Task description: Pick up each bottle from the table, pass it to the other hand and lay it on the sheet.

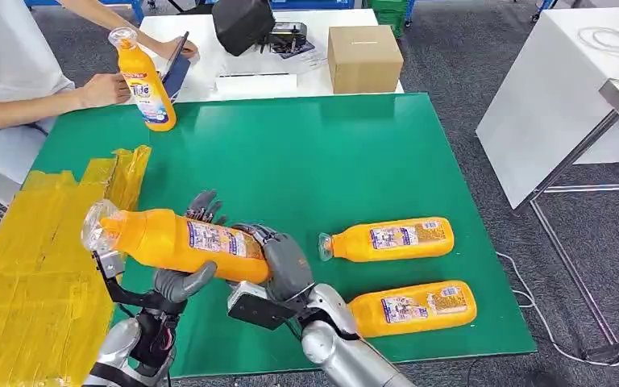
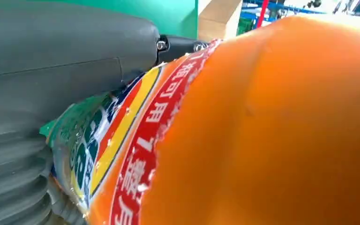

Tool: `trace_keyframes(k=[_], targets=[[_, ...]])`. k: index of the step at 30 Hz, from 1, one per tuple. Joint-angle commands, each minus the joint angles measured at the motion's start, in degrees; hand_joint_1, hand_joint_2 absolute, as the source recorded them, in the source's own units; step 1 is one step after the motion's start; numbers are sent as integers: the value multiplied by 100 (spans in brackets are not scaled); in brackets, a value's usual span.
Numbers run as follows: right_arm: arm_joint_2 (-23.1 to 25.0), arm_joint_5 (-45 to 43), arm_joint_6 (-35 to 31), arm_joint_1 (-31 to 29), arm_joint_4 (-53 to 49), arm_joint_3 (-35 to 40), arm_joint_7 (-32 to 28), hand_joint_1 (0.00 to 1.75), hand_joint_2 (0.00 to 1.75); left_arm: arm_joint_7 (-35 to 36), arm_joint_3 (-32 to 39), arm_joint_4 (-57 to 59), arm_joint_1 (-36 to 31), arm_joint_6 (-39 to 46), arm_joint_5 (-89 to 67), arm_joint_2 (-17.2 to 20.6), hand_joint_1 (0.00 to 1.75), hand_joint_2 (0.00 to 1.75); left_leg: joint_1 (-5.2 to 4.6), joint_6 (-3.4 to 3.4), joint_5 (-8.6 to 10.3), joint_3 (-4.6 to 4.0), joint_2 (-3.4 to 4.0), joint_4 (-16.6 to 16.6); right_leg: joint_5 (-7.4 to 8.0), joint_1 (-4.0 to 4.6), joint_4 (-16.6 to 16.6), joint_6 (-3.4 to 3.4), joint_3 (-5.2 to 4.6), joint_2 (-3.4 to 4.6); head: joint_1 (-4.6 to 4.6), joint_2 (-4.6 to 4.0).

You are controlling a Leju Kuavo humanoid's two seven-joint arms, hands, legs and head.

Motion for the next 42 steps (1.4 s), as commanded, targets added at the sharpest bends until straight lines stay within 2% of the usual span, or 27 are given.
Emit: trace_keyframes(k=[1,6,7,8,19,23,35,36,37,39,42], targets=[[-63,73,16,-136,390,556,-24,175,175,35,242,417,-329,131,43,-142,0,175,3,1,-3,15,-5,-4,-4,5,-8,-5,20,-11,0,0],[-63,73,16,-136,390,556,-24,175,175,35,242,417,-329,131,43,-142,0,175,8,1,-8,27,-5,-4,-8,11,-13,-9,37,-16,-2,0],[-63,73,16,-136,390,556,-24,175,175,35,242,417,-329,131,43,-142,51,175,3,1,-4,16,-5,-4,-5,5,-8,-5,23,-13,0,0],[-60,57,21,-136,387,548,-24,175,175,17,286,390,-312,177,76,-177,175,175,3,0,-2,14,-5,-5,-4,4,-8,-5,19,-11,0,0],[-95,-126,50,-104,219,436,37,175,175,-101,719,-64,-180,838,382,-430,175,175,9,1,-16,31,0,1,-14,13,-9,-11,41,-14,0,0],[-89,-153,21,-115,232,388,46,175,175,-179,761,-134,-173,972,341,-448,175,175,4,0,-3,7,-1,-1,-2,5,-5,-5,12,-7,-2,0],[-164,-336,-62,-143,92,235,-54,175,175,-501,779,-330,-147,1237,103,-463,175,175,7,0,-6,16,-7,0,-6,9,-8,-7,25,-15,0,0],[-181,-376,-78,-129,41,203,-89,45,175,-543,786,-361,-144,1285,57,-461,175,175,5,0,-2,8,-7,0,-3,6,-6,-5,15,-13,-2,0],[-216,-440,-136,-85,-104,138,-160,0,175,-659,788,-425,-138,1430,-100,-452,175,175,6,1,-5,13,-7,0,-6,8,-7,-7,22,-16,-2,0],[-289,-533,-227,11,-410,57,-263,0,175,-891,765,-519,-147,1776,-513,-395,175,175,8,1,-6,16,-14,1,-8,10,-9,-7,28,-24,0,0],[-487,-640,-370,199,-1180,-124,-357,0,175,-1527,728,-588,-222,3062,-1982,-190,175,175,6,1,-5,11,-14,2,-9,8,-5,-7,21,-23,0,0]])
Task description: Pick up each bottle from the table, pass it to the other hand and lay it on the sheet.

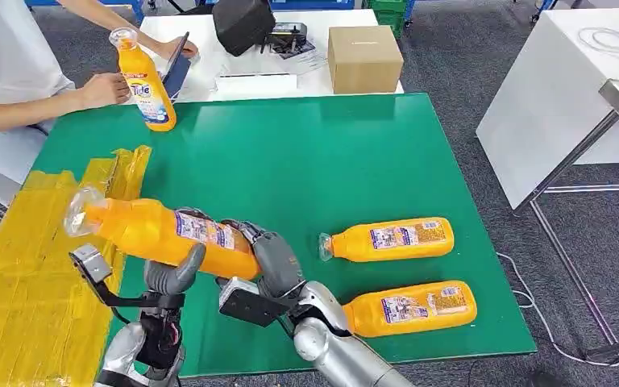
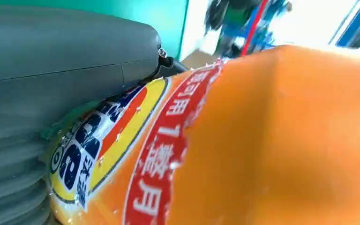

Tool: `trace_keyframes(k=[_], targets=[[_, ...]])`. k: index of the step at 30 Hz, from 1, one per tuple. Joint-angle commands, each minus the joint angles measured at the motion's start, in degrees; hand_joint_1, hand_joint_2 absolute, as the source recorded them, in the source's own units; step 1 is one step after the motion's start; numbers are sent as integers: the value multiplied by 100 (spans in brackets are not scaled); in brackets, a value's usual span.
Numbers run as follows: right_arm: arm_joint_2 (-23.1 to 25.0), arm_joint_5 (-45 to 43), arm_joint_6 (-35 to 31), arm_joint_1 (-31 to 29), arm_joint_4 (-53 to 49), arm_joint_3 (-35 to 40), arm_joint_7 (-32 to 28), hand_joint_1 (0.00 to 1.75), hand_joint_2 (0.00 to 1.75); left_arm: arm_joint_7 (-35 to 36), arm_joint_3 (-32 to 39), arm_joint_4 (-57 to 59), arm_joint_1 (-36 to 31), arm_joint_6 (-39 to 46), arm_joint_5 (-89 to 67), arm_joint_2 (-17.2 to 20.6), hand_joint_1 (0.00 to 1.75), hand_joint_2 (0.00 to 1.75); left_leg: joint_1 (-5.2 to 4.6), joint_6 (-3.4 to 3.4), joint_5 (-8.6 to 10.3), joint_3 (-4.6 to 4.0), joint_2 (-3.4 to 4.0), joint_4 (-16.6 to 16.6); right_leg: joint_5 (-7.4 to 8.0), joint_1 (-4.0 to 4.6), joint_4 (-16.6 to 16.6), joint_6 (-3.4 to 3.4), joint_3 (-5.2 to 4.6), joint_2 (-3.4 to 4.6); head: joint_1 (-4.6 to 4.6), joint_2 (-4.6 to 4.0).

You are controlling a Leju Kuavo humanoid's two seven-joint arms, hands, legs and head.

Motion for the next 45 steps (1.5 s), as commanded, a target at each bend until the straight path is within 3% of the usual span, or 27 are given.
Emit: trace_keyframes(k=[1,4,8,14,17,24,26,30,37,45], targets=[[-658,-294,-299,394,-1527,-310,-285,0,175,-1061,327,-79,-483,2346,-2590,393,175,175,5,0,-1,2,-14,1,-5,6,-4,-5,11,-19,-2,0],[-907,-534,-276,684,-2483,-625,-379,0,175,-1068,332,190,-608,3540,-4117,635,175,175,4,0,-4,9,-10,0,-7,6,-2,-8,15,-18,-2,0],[-1187,-939,-5,1058,-3403,-964,-454,0,175,-475,496,773,-733,4295,-5838,1050,175,175,3,2,-3,17,-29,-3,-9,5,-10,-5,29,-36,0,0],[-1484,-1307,275,1462,-4172,-1436,-560,0,175,541,1346,1254,-723,4325,-9690,1785,175,175,4,-2,-8,30,-5,-8,-9,6,-12,-11,36,-17,0,0],[-1472,-1515,295,1524,-4319,-1684,-651,0,175,943,905,2112,-856,4295,-10130,2606,175,175,6,-4,-10,27,9,-5,-8,7,-7,-13,27,-3,2,0],[-1433,-1523,298,1520,-4312,-1705,-659,0,175,1211,665,2203,-909,4199,-10278,2754,175,175,7,1,-1,9,-2,-4,-5,5,-3,-4,5,-11,0,0],[-1484,-1456,248,1516,-4386,-1756,-702,0,175,1520,350,2430,-1012,3727,-10609,3152,175,175,8,1,-4,12,-4,-2,-7,8,-4,-5,11,-11,0,0],[-1551,-1419,190,1597,-4526,-1983,-715,0,175,1544,307,2656,-870,3511,-10323,3544,175,175,11,-1,-7,16,10,-1,-7,11,-4,-9,17,-1,2,0],[-1521,-1379,293,1662,-4500,-2142,-712,0,175,1005,291,2478,-516,2359,-9005,3341,175,175,2,0,-4,16,7,-8,-5,3,-7,-5,14,0,0,0],[-1473,-1262,385,1548,-4345,-2061,-612,0,175,1018,138,2660,-441,1637,-8326,3020,175,175,1,2,-5,27,2,-12,-7,4,-13,-6,28,-9,0,0]])
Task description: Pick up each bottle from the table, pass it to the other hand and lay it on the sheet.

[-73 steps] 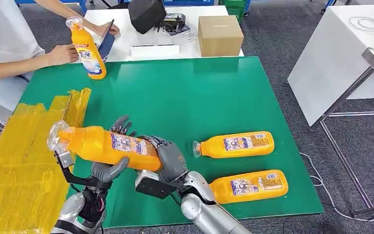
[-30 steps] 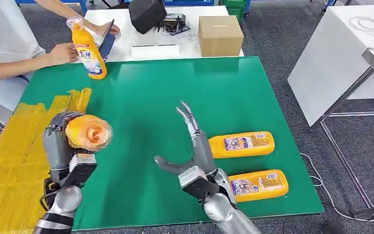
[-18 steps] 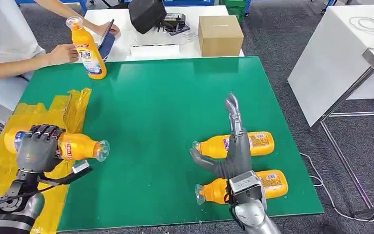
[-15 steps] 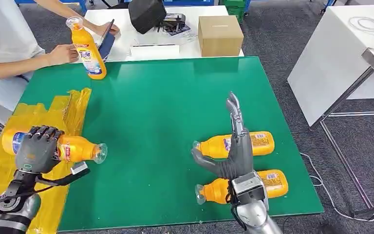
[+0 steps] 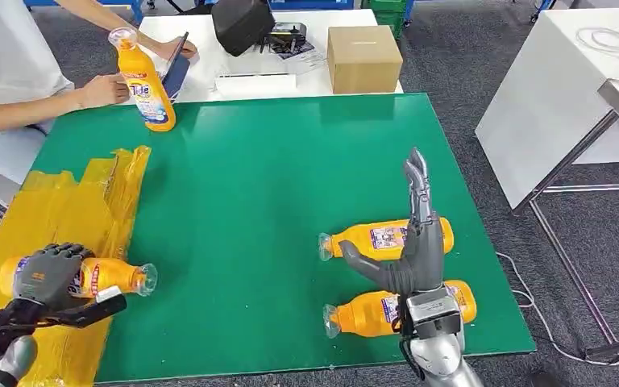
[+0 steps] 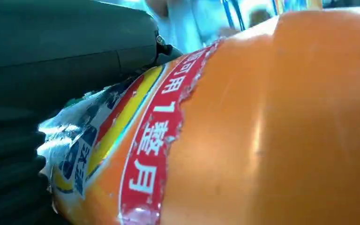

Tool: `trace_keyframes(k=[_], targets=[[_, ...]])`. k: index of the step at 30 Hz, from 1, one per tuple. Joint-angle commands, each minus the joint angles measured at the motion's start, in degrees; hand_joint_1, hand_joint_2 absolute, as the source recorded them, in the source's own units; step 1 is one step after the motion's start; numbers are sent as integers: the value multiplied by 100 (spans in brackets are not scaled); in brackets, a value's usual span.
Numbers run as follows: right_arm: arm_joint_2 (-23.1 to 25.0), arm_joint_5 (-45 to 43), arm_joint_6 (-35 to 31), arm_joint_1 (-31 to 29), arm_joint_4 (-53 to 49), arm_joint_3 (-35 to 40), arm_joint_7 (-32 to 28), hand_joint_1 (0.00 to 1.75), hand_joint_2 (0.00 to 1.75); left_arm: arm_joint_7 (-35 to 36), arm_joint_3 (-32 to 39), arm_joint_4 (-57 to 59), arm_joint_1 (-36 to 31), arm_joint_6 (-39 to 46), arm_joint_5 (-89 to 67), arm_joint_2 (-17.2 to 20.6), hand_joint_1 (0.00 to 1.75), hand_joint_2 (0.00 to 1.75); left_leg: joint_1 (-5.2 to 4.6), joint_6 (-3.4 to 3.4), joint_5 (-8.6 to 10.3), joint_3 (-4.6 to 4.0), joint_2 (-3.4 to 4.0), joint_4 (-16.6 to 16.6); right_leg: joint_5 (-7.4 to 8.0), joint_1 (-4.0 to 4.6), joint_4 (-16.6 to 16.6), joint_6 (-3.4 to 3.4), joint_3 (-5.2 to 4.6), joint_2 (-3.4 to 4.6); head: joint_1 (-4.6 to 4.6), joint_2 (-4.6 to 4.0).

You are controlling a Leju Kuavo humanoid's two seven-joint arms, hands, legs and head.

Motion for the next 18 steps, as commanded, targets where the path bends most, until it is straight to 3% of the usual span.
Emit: trace_keyframes(k=[1,17,18], targets=[[-24,65,61,-157,190,-87,74,0,175,-14,-350,467,-48,-482,469,-339,175,175,-4,3,0,25,-10,-13,-5,-2,-12,-4,32,-15,2,0],[-20,52,78,-181,189,-98,87,0,175,-53,-344,502,-31,-579,599,-396,175,175,-5,2,-1,36,-7,-9,-2,-3,-7,-2,42,-9,0,0],[-22,54,87,-190,193,-94,92,0,175,-44,-336,514,-25,-582,626,-434,129,175,-3,3,-4,47,-4,-12,-3,0,-13,-5,54,-9,0,0]])
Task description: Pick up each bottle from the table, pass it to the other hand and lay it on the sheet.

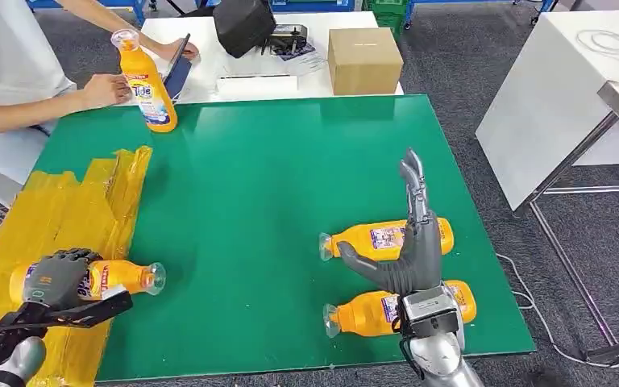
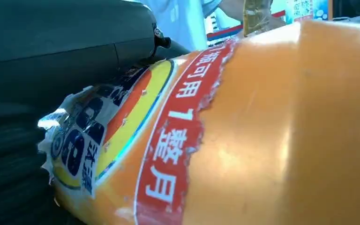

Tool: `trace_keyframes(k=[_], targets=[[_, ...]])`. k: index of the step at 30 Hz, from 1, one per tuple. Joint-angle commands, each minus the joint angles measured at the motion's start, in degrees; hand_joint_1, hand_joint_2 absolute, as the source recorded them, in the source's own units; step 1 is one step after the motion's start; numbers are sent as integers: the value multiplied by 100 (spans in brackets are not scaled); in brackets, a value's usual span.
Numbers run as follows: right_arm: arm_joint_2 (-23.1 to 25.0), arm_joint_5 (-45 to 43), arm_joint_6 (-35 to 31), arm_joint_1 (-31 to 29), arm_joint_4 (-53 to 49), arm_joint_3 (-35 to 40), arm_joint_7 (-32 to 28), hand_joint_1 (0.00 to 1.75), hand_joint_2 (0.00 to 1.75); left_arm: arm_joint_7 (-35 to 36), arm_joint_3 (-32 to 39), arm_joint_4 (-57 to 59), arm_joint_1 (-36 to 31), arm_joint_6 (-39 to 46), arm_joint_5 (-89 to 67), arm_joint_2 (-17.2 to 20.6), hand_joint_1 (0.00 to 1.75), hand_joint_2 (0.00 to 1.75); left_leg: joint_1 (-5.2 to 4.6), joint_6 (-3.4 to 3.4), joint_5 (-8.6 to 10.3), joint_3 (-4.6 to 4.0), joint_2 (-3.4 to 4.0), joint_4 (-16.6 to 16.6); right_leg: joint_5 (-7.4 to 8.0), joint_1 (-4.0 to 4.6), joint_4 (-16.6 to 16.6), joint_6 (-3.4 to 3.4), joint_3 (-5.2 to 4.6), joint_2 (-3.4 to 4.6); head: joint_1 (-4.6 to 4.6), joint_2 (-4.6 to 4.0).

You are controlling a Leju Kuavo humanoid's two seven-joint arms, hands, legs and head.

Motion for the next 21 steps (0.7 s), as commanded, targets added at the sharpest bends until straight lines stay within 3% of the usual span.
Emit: trace_keyframes(k=[1,9,16,21], targets=[[-22,-15,52,-211,215,-74,57,0,175,-9,-224,501,-7,-172,166,-388,2,175,-3,3,-2,19,5,-11,-2,-1,-10,-4,18,-1,0,0],[-12,49,17,-260,287,-43,114,0,175,80,-91,549,-32,556,133,-688,0,175,-1,3,-1,21,-1,-11,0,2,-15,-5,25,-9,0,0],[-56,50,46,-296,441,45,118,0,175,-683,289,-87,235,1668,766,-1189,0,175,-2,6,-7,19,5,-8,-4,1,-14,-4,24,-4,2,0],[-80,81,21,-241,480,87,127,0,175,-944,474,-650,370,1951,1073,-1452,0,175,-3,3,-2,-1,-6,-3,-3,-3,-8,-2,5,-11,0,0]])
